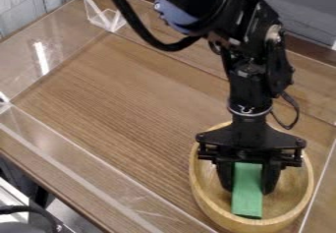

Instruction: Remove the green block from inside the brown bowl and put it on the table

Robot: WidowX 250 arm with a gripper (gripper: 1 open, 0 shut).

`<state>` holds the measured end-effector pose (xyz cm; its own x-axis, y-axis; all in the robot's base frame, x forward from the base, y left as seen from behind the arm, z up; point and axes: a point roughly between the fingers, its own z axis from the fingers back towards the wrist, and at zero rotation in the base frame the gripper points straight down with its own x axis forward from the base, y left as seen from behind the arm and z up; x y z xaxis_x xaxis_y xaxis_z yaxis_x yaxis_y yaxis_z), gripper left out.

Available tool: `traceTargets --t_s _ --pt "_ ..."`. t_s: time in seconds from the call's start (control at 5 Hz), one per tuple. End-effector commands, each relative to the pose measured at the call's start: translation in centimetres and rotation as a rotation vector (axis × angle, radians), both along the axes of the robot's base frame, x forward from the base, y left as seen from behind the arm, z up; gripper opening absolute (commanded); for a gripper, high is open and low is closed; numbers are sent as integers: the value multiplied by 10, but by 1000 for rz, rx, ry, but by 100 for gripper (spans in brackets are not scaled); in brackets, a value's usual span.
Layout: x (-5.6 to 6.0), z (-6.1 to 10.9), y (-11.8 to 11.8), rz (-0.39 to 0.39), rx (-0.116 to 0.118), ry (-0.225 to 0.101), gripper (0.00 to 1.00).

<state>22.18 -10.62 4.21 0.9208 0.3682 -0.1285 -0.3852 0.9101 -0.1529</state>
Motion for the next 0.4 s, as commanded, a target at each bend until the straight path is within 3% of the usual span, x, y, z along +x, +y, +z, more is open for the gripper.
traceTargets --t_s 0.0,0.2 --pt "3 17 -3 -10 -15 -52 0" --pt "2 21 -2 -11 -14 -50 0"
